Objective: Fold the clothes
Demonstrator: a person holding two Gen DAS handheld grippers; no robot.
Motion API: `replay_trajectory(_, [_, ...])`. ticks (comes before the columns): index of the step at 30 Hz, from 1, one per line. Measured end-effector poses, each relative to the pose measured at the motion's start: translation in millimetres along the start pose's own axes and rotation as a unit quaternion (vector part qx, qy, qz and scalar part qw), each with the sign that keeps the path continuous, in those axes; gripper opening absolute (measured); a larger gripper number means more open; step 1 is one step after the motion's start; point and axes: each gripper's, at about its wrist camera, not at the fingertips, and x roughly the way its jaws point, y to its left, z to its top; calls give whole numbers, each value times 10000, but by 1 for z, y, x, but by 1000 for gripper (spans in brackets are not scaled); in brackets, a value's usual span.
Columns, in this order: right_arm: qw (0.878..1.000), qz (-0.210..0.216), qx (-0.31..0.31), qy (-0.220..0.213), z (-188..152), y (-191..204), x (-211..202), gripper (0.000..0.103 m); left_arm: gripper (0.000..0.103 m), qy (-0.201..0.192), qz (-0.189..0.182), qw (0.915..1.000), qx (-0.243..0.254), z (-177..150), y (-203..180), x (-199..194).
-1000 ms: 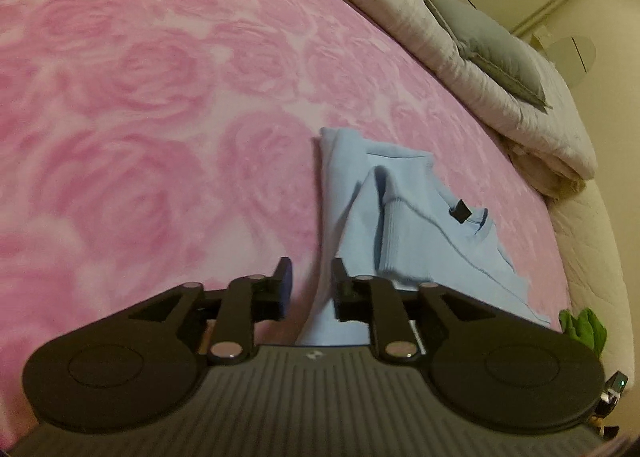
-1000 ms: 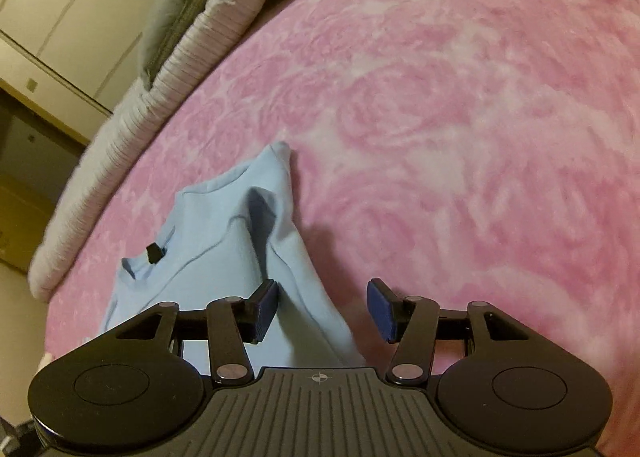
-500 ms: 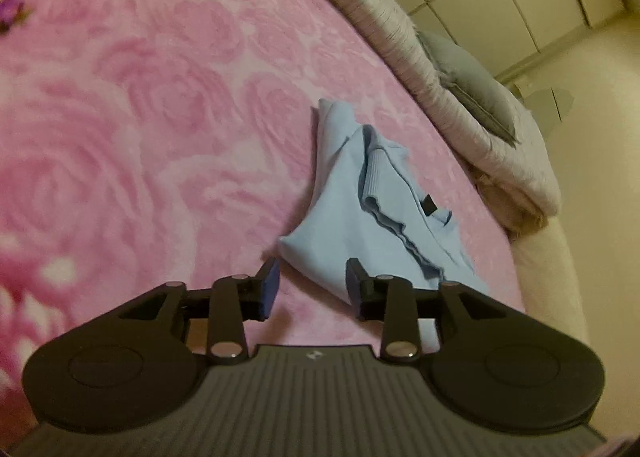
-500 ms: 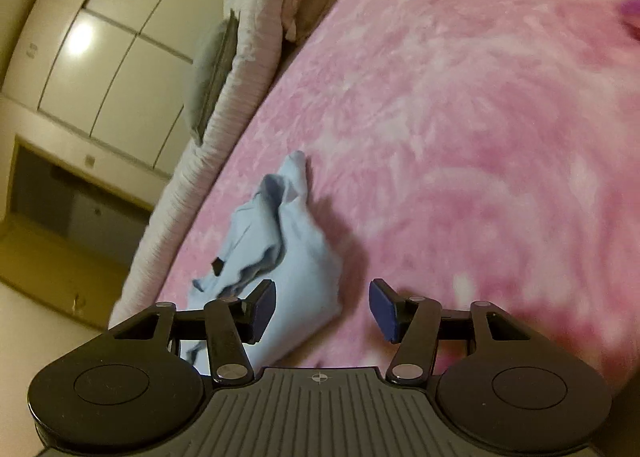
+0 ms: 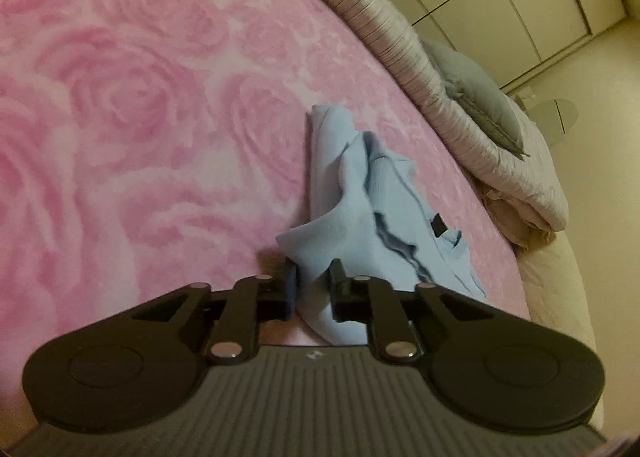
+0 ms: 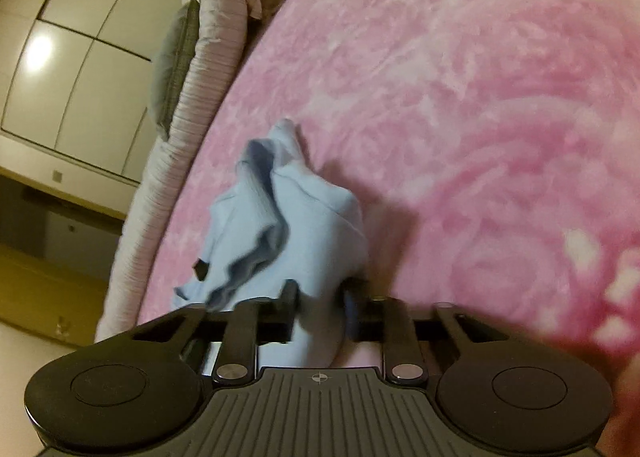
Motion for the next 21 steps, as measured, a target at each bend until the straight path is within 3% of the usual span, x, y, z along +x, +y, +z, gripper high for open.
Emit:
replay_trajectory(4, [9995,102,-258,-150,-14,6,-25,2,9,-272,-115,9992,261,-14,-7,-32])
replay_trajectory(8, [9993,177,-274,-180,-31,-1,-57,2,8,-255,-134,9990,351,-42,-1,-69])
replay_trajectory(12, [9996,228,-168,-62,-55,-16,-93,2,8,-179,-287,9994,124,-68,16,-117])
replay_trajectory(16, [9993,311,-152,143,-84,-39,-124,2,8,31,-235,9993,286,-90,29,-149])
replay_trajectory(19, [9979,-10,-553,325,-85,-47,-131,8,6,-85,139,9958,898,-88,28,-165])
replay_trajectory(21, [9954,-136,-910,265,-81,-47,-142,21,7,-251,270,9903,1341,-79,21,-176])
